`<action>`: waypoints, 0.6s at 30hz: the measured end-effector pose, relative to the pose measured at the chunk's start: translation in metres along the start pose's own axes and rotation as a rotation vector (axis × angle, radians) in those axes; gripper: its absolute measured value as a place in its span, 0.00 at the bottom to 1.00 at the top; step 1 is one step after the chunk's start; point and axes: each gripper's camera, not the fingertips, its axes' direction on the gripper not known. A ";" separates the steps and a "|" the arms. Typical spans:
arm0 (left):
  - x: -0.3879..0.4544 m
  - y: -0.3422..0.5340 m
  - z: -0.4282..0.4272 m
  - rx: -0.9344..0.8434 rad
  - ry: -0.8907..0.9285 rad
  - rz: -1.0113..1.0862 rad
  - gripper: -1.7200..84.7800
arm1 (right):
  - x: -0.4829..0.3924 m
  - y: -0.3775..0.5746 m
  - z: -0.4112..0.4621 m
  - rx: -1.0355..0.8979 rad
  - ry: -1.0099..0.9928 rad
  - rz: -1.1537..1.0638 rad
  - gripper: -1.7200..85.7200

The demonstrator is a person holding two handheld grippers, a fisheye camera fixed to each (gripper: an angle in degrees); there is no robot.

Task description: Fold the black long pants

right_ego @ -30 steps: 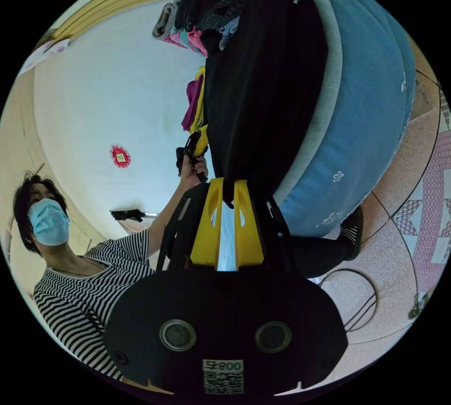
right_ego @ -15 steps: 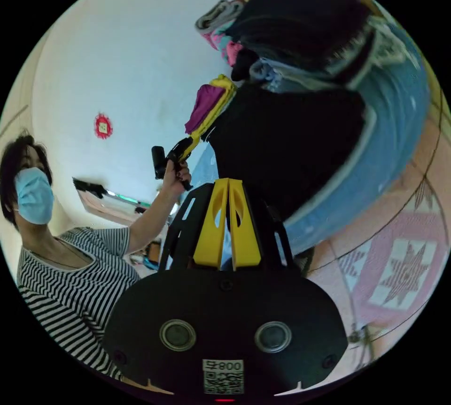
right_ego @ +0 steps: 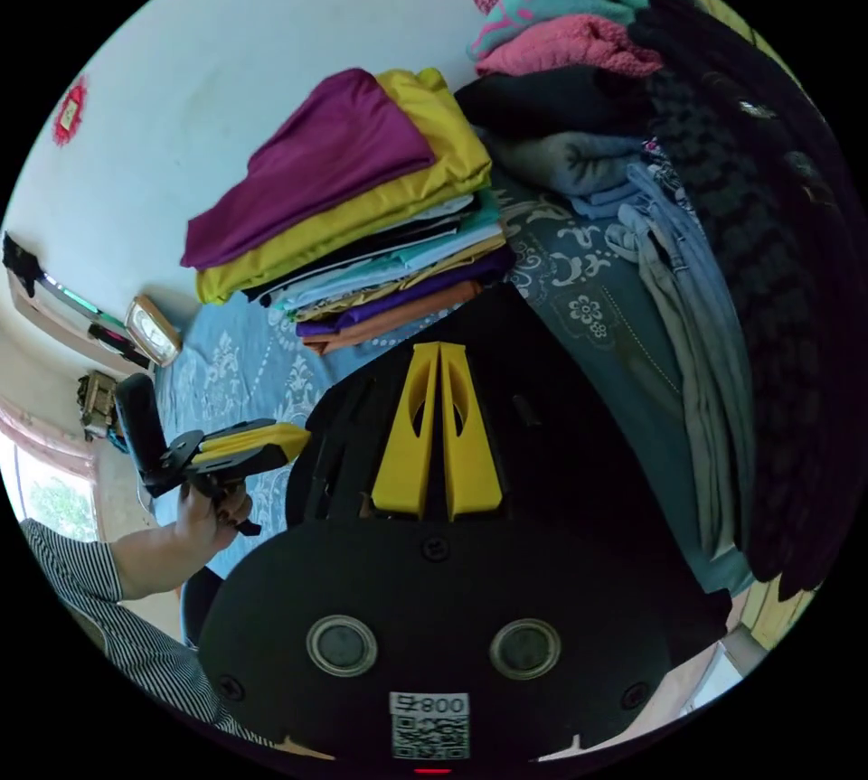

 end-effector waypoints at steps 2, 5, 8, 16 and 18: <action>-0.001 0.003 -0.014 -0.007 0.065 -0.055 0.02 | -0.009 -0.016 0.010 -0.018 0.034 0.012 0.02; 0.013 0.006 -0.046 -0.036 0.064 -0.045 0.02 | -0.020 -0.031 0.011 -0.011 0.049 0.044 0.02; 0.040 0.014 -0.089 -0.011 0.049 0.019 0.02 | -0.032 -0.036 -0.007 0.023 0.019 0.034 0.02; 0.128 0.078 -0.189 0.005 0.045 0.081 0.02 | -0.090 0.045 -0.056 0.065 -0.028 -0.087 0.02; 0.152 0.085 -0.205 -0.012 0.037 0.116 0.02 | -0.098 0.078 -0.042 -0.003 0.044 -0.075 0.02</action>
